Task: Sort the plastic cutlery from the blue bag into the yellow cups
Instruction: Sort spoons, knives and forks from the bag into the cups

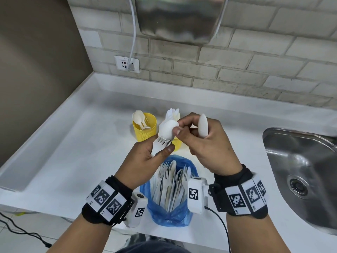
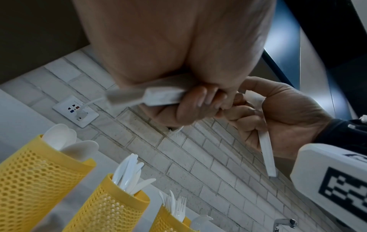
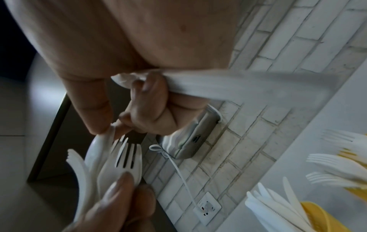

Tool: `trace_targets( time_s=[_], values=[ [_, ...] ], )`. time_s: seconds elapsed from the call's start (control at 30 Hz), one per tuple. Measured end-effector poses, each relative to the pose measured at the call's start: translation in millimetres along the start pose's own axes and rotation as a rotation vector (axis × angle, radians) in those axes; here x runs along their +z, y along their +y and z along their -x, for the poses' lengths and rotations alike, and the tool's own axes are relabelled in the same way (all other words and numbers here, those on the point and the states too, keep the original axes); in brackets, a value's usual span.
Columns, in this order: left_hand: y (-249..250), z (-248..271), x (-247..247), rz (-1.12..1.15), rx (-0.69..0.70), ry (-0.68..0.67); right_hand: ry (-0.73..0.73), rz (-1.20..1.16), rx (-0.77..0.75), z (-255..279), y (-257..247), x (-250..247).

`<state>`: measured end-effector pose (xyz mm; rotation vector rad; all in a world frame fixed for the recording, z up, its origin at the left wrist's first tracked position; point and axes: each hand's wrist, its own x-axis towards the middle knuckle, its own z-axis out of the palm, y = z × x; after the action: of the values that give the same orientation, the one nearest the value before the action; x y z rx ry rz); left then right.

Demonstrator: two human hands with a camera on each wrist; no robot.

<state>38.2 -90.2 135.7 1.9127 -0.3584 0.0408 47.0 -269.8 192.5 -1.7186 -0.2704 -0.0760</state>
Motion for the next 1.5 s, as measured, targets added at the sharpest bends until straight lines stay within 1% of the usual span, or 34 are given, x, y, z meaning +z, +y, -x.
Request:
trace_targets(
  time_s=[0.13,0.23,0.3,0.43,0.6,0.7,0.77,0.9,1.07,1.2,1.27,1.4,1.47,1.5],
  values=[
    [-2,0,-2,-0.048,0.001,0.014,0.02,-0.072,-0.007,-1,3,5],
    [-9,0,-4,-0.101,-0.012,0.015,0.086,-0.167,-0.01,-3,5,9],
    [-10,0,-4,-0.084,-0.016,0.011,0.135,-0.225,0.001,-5,5,11],
    [-8,1,-4,-0.079,-0.009,-0.032,0.193,-0.263,0.028,-6,7,17],
    [-7,2,-2,-0.074,0.002,-0.063,0.193,-0.223,0.037,-6,12,28],
    [-4,2,-1,-0.044,0.011,-0.084,0.149,-0.146,-0.027,-3,12,33],
    [-2,2,0,-0.03,0.015,-0.089,0.154,-0.111,-0.049,-3,12,35],
    [2,1,0,-0.046,0.038,-0.101,0.253,-0.035,-0.101,-6,15,41],
    [4,5,4,-0.08,0.039,-0.133,0.42,-0.042,-0.063,-11,13,42],
    [7,6,5,-0.083,0.028,-0.163,0.549,-0.196,0.011,-20,10,34],
    [6,6,5,-0.102,0.025,-0.182,0.596,-0.38,0.068,-25,7,25],
    [2,7,5,-0.135,0.019,-0.204,0.623,-0.771,0.152,-32,2,5],
    [0,7,4,-0.137,0.002,-0.19,0.651,-0.859,0.173,-34,5,-5],
    [1,7,3,-0.13,-0.007,-0.182,0.675,-0.859,0.176,-35,7,-10]
  ],
)
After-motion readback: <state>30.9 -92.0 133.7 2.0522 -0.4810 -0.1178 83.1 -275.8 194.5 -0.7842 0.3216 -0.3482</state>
